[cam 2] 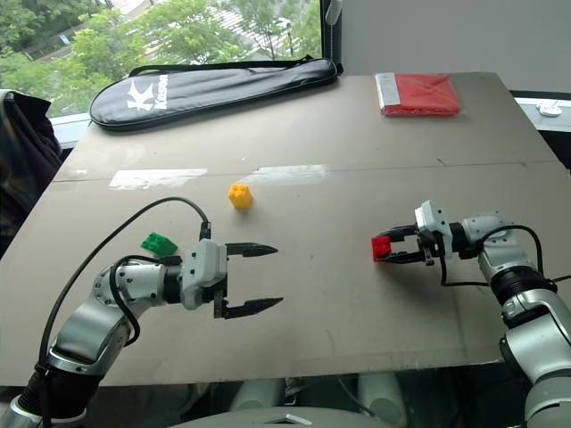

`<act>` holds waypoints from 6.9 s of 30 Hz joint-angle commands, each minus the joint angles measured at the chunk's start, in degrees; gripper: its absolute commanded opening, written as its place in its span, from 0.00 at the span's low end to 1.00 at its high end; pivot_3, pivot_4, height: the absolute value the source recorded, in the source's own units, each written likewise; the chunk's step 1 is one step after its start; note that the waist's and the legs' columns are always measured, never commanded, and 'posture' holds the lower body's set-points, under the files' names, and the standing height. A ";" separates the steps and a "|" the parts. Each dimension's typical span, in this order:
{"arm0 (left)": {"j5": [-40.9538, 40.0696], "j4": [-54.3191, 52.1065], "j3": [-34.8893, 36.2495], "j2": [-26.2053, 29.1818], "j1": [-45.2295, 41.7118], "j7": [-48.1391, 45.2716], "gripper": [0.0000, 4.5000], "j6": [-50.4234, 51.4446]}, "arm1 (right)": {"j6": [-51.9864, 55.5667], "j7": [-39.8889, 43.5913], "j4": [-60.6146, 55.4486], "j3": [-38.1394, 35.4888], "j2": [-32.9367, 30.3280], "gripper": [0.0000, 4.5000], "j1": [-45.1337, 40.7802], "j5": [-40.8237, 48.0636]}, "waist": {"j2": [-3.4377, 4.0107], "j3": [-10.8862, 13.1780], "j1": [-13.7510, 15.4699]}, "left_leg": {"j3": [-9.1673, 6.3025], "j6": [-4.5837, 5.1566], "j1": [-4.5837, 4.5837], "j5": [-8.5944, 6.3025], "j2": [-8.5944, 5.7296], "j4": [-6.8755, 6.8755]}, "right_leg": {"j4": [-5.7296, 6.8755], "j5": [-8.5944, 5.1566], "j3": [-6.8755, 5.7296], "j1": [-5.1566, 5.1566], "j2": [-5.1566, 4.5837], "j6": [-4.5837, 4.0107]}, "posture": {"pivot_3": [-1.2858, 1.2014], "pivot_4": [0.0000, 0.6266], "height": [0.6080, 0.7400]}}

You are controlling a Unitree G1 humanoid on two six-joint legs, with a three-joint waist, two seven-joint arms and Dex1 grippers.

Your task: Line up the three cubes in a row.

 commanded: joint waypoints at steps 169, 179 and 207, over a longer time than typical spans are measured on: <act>5.13 27.99 -0.17 -16.01 -41.11 -8.51 1.00 6.12 | 23.83 -2.35 -42.85 -48.83 4.43 1.00 37.43 9.74 | -0.13 0.21 0.90 | -0.40 -0.09 -0.24 0.06 -0.09 0.28 | 0.16 0.11 -0.31 0.00 0.13 0.03 | 0.52 0.24 0.75; 3.44 15.10 13.96 -14.70 -29.19 14.54 1.00 12.90 | 23.64 -5.14 -39.79 -48.45 6.99 1.00 33.29 8.42 | -0.11 0.20 0.63 | -0.36 -0.13 -0.18 0.08 -0.06 0.29 | 0.27 0.11 -0.24 0.00 0.07 0.04 | 0.52 0.24 0.75; 21.32 27.29 6.72 -32.02 -17.64 52.45 1.00 4.40 | 22.43 -2.94 -37.81 -50.20 4.74 1.00 33.57 7.61 | -0.17 0.23 1.40 | -0.35 -0.25 -0.12 0.16 -0.21 0.32 | 0.45 0.13 -0.23 0.02 0.01 0.04 | 0.52 0.24 0.75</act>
